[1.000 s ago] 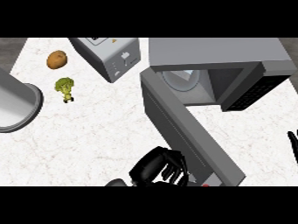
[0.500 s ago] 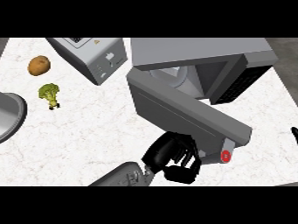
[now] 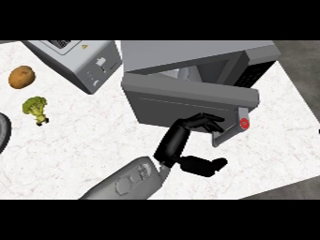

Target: Pick up the milk, place it into the microwave and close the microwave

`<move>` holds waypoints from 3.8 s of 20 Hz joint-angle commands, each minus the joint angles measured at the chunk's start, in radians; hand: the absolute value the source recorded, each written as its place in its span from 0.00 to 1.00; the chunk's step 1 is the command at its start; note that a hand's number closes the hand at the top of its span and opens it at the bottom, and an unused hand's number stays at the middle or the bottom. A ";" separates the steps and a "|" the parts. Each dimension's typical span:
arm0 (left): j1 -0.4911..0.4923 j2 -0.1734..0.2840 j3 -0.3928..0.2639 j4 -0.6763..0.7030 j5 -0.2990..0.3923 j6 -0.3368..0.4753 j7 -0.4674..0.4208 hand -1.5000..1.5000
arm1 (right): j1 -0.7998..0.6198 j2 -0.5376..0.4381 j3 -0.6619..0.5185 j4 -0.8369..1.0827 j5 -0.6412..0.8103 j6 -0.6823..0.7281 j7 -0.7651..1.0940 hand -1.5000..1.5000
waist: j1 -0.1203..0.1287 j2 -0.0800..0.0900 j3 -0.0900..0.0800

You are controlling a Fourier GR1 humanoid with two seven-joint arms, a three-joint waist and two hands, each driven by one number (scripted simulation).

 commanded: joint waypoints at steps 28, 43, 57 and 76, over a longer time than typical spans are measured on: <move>-0.278 -0.003 0.033 0.202 0.311 0.134 -0.186 0.00 | -0.160 -0.135 -0.017 -0.006 -0.247 0.069 0.138 0.00 | -0.153 0.047 0.007; -0.303 -0.003 0.006 0.245 0.399 0.155 -0.260 0.00 | -0.210 -0.195 -0.036 0.009 -0.316 0.062 0.196 0.00 | -0.175 0.048 0.007; -0.331 -0.004 -0.024 0.281 0.473 0.153 -0.310 0.00 | -0.242 -0.239 -0.035 0.014 -0.374 0.074 0.239 0.00 | -0.183 0.046 0.006; -0.391 0.057 -0.125 0.445 0.443 0.204 -0.284 0.00 | -0.271 -0.278 -0.042 0.020 -0.438 0.078 0.275 0.00 | -0.138 0.041 0.023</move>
